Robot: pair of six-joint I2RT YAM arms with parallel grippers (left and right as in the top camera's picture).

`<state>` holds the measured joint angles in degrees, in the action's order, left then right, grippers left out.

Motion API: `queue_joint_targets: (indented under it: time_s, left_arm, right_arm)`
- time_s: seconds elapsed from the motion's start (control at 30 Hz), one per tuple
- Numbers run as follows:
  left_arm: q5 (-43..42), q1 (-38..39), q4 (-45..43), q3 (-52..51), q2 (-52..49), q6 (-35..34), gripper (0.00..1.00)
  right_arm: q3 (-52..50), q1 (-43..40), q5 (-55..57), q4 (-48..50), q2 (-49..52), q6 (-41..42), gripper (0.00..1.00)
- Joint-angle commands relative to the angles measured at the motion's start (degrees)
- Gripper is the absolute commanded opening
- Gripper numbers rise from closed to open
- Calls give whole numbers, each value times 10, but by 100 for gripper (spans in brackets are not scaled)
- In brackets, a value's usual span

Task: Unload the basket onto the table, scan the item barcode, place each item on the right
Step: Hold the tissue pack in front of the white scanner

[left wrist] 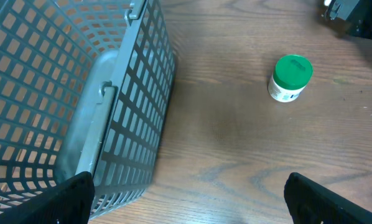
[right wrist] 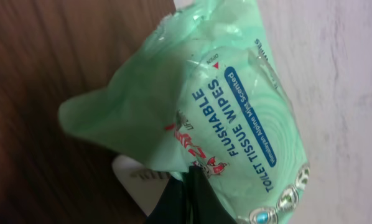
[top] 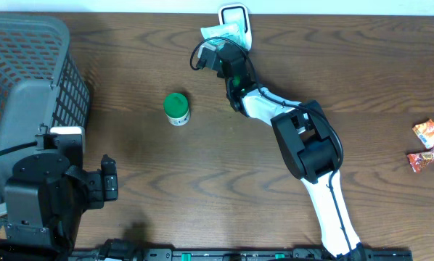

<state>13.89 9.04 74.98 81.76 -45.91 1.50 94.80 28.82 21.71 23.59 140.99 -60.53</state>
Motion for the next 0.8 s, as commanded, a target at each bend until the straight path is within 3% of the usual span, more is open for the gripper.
queue_joint_targets:
  time_s: [0.0, 0.27, 0.6, 0.77]
  left_arm:
    - [3, -2, 0, 0, 0, -3, 98]
    - [3, -2, 1, 0, 0, -3, 98]
    - [3, -2, 1, 0, 0, -3, 98]
    - [3, -2, 0, 0, 0, -3, 98]
  right_arm:
    - [26, -3, 57, 0, 4, 0, 1]
    - [83, -4, 73, -36, 1, -4, 1]
    - [96, -27, 2, -169, 1, -3, 1]
    - [96, -32, -33, -209, 1, 35, 1]
